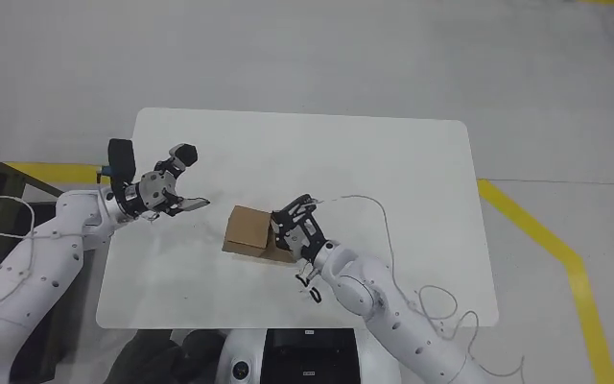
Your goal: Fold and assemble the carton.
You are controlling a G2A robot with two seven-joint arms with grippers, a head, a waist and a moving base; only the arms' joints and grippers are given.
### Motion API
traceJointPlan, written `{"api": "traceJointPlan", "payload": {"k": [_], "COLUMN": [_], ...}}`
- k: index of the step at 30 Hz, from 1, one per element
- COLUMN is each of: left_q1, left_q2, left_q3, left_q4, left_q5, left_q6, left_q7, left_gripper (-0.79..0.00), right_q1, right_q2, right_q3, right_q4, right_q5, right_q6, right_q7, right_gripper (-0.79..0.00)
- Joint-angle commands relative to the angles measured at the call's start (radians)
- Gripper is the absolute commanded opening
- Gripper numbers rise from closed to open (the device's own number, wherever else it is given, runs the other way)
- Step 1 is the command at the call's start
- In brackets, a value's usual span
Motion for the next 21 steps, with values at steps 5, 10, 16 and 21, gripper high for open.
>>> {"api": "traceJointPlan", "payload": {"k": [5,10,16,21], "left_q1": [-0.019,-0.048,-0.092,-0.134], "left_q2": [0.008,0.024,0.048,0.066], "left_q3": [0.052,0.112,0.201,0.281], "left_q4": [-0.033,-0.036,-0.039,-0.064], "left_q5": [0.065,0.154,0.264,0.314], "left_q6": [0.000,0.000,0.000,0.000], "left_q7": [-0.018,0.029,0.113,0.119], "left_gripper": [0.000,0.000,0.000,0.000], "right_q1": [0.003,0.011,0.026,0.048], "right_q2": [0.021,0.035,0.044,0.044], "right_q3": [0.088,0.133,0.162,0.154], "right_q4": [-0.075,-0.127,-0.157,-0.158], "right_q5": [0.030,0.022,0.034,0.041], "right_q6": [-0.079,-0.130,-0.164,-0.178], "right_q7": [0.096,0.180,0.244,0.263], "right_gripper": [-0.785,-0.785,-0.785,-0.785]}}
